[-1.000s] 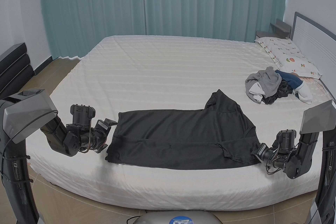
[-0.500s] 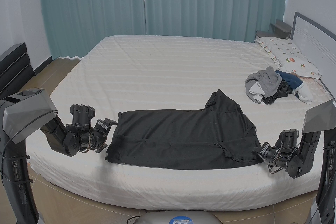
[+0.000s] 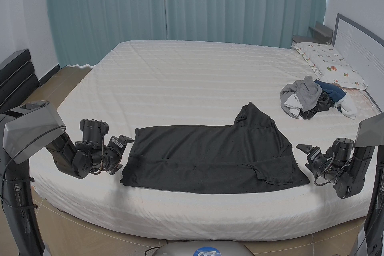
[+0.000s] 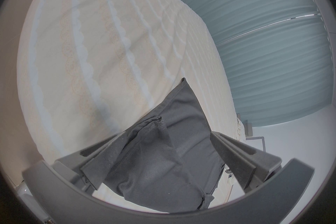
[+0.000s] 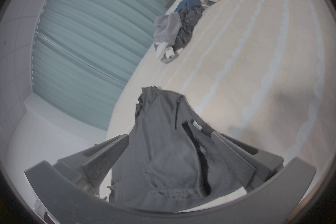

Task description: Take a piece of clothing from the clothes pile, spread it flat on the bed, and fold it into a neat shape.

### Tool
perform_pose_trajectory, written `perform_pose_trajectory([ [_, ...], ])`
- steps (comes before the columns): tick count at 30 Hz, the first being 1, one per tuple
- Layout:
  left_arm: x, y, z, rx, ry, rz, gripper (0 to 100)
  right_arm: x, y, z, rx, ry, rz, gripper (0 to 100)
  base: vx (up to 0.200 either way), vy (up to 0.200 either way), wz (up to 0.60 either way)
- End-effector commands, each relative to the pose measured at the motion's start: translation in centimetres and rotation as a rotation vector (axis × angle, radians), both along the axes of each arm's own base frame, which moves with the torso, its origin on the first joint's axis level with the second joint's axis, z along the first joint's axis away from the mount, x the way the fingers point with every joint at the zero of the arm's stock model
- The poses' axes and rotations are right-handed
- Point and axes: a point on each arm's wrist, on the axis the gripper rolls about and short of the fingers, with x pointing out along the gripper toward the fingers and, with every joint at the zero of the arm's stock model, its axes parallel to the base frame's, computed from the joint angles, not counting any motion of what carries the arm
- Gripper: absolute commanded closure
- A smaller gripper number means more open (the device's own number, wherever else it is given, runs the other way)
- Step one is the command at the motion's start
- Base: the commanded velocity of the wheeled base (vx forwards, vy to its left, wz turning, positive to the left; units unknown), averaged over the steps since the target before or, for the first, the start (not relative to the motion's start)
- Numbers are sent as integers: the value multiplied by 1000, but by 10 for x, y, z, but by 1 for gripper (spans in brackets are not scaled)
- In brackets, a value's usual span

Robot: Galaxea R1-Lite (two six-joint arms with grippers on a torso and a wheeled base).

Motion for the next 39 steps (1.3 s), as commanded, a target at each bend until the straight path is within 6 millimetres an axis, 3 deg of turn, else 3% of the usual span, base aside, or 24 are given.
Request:
perform_pose_trajectory([
  [1, -4, -1, 0, 6, 9, -8, 0, 1, -10, 2, 18, -27, -25, 0, 0, 0, 0],
  [7, -37, -3, -15, 163, 103, -165, 0, 0, -18, -10, 43, 4, -1, 0, 0, 0, 0],
  [15, -50, -4, -22, 220, 124, -236, 0, -1, -18, -17, 51, 24, 7, 0, 0, 0, 0],
  [17, -58, -3, -30, 245, 141, -320, 0, -1, -17, -18, 50, 28, 10, 0, 0, 0, 0],
  [25, -47, 0, -28, 281, -18, -358, 0, -1, -14, -18, 57, 30, 28, 0, 0, 0, 0],
  [31, -48, 3, -38, 337, -29, -402, 0, 0, -14, -19, 56, 29, 30, 0, 0, 0, 0],
  [39, -46, 1, -36, 325, -63, -412, 0, -1, -14, -20, 57, 34, 30, 0, 0, 0, 0],
])
